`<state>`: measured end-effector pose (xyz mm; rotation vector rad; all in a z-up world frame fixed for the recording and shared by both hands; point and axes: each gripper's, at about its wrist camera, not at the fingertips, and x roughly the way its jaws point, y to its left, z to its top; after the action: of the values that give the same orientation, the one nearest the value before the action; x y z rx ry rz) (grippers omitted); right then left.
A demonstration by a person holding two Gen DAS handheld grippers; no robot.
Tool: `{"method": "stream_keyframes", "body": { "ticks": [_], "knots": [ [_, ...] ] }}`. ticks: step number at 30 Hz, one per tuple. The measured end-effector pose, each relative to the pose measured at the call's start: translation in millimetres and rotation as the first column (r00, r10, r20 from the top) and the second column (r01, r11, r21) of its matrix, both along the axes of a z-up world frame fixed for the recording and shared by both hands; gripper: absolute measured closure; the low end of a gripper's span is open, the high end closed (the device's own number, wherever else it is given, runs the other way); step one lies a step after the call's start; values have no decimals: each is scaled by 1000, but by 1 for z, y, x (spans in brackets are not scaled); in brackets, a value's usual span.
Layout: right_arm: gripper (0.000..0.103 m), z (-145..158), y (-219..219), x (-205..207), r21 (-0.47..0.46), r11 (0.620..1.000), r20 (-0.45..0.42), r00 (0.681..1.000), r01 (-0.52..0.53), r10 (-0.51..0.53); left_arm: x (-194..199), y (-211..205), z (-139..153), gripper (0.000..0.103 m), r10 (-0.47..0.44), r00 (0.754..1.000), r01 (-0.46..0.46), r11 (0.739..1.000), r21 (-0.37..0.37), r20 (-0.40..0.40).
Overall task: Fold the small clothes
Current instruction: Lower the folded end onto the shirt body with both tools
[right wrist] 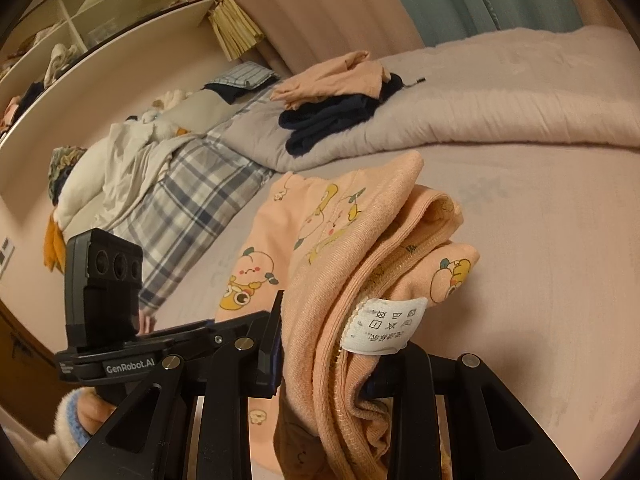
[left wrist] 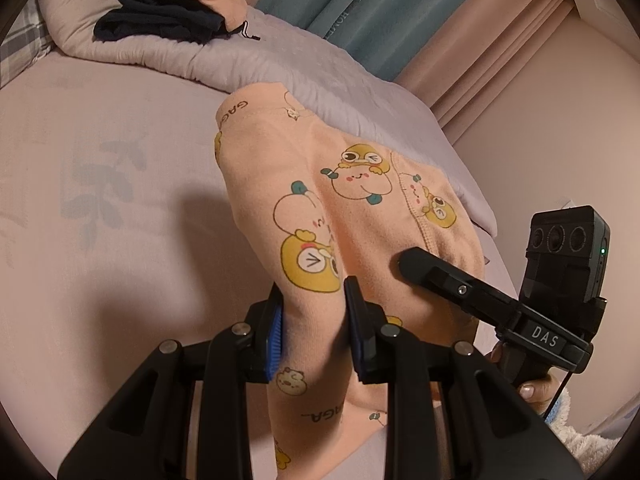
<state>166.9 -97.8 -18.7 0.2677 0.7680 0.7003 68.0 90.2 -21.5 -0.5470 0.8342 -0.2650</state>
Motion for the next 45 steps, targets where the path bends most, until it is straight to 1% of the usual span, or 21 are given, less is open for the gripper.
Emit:
{"method": "stream_keyframes", "body": {
  "ticks": [4, 8, 14, 19, 24, 28, 29, 31, 33, 36, 40, 45],
  "knots": [
    [72, -1, 3, 11, 1, 1000, 11, 1000, 1, -1, 9, 4, -1, 77, 5, 1000, -5, 1000, 27, 6],
    [72, -11, 5, 22, 7, 1000, -10, 1000, 6, -6, 18, 7, -10, 77, 14, 1000, -13, 999, 44, -13],
    [72, -33, 7, 34, 12, 1000, -76, 997, 16, -15, 31, 11, -35, 77, 26, 997, -21, 998, 65, -71],
    [72, -47, 5, 42, 9, 1000, -122, 992, 25, -24, 40, 12, -49, 77, 30, 994, -23, 997, 70, -109],
    [72, -59, -2, 50, 12, 998, -172, 983, 60, -57, 47, 12, -61, 75, 31, 989, -20, 997, 75, -145],
    [72, -69, -8, 56, -24, 996, -207, 974, 91, -94, 47, 10, -69, 75, 40, 985, -24, 995, 94, -165],
    [72, -72, -9, 58, -29, 1000, -210, 978, 4, -10, 48, 10, -70, 75, 46, 984, -28, 993, 111, -169],
    [72, -80, -12, 62, -60, 998, -229, 972, 27, -40, 47, 10, -72, 75, 57, 982, -33, 991, 132, -179],
    [72, -84, -17, 64, -60, 997, -247, 968, 40, -54, 47, 12, -74, 74, 60, 982, -36, 991, 131, -181],
    [69, -85, -18, 64, -84, 995, -241, 968, 50, -69, 47, 12, -76, 73, 71, 981, -40, 985, 166, -180],
    [67, -85, -20, 64, -93, 994, -237, 968, 59, -80, 44, 9, -77, 72, 72, 982, -37, 981, 191, -175],
    [65, -86, -29, 64, -100, 991, -240, 965, 88, -110, 43, 8, -77, 72, 72, 982, -37, 980, 198, -174]
  ]
}}
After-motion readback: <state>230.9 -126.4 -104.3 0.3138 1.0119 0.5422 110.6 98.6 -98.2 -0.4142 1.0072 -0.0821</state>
